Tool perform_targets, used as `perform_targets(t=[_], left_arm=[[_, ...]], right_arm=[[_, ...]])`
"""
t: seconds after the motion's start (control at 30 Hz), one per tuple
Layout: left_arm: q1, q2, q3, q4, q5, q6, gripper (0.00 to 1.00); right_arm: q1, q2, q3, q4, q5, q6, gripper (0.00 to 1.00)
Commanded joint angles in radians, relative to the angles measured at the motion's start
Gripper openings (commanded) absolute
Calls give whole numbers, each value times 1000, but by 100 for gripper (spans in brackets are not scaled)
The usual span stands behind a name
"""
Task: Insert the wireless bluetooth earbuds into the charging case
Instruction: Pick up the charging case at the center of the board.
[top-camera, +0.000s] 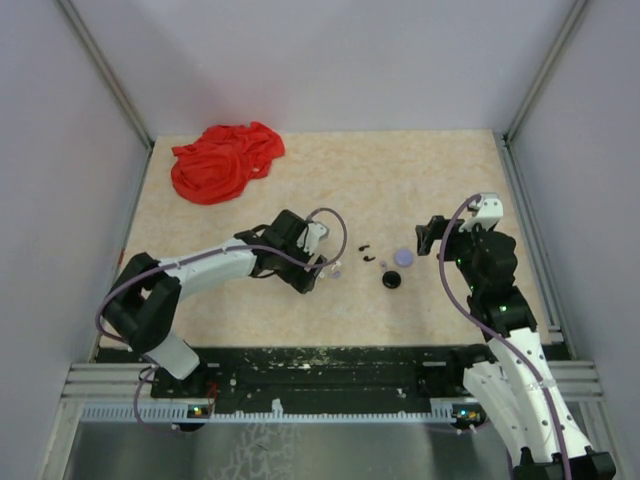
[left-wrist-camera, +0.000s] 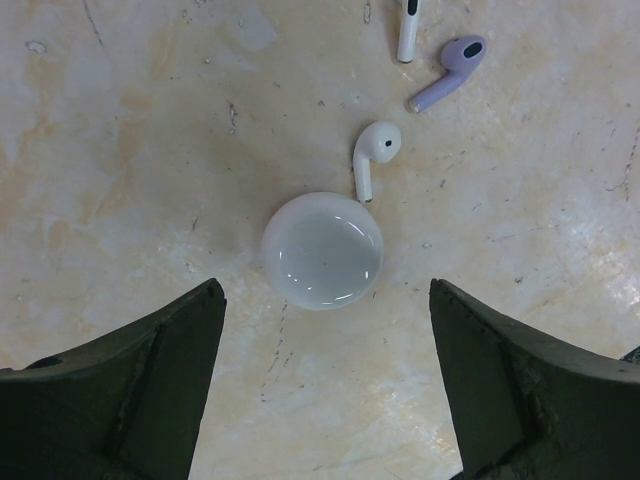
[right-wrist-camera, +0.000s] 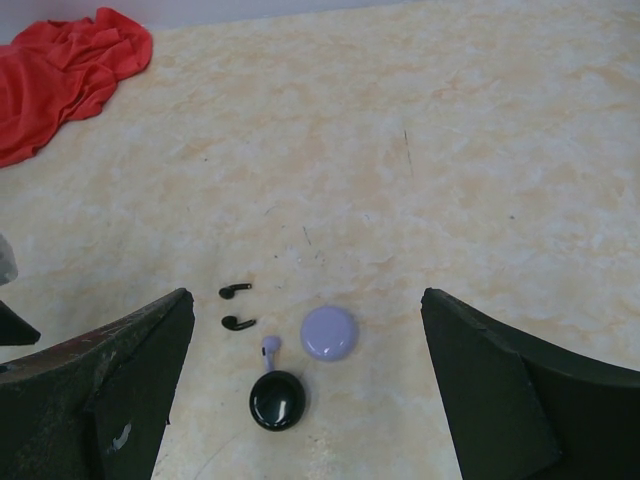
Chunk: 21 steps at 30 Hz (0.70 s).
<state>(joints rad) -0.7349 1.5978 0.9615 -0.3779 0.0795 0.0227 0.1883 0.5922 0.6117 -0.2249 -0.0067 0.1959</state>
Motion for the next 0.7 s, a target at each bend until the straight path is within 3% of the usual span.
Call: perform_targets(t=[0.0, 0.2, 0.67], left_arm=[[-6, 40, 35, -50, 26, 46, 85], [-18, 69, 47, -42, -23, 35, 73], [-73, 121, 43, -4, -100, 7, 69]], right_arm=[[10, 1, 56, 45, -18, 15, 96], [10, 12, 56, 47, -35, 16, 96], [10, 25, 60, 43, -50, 17, 96]])
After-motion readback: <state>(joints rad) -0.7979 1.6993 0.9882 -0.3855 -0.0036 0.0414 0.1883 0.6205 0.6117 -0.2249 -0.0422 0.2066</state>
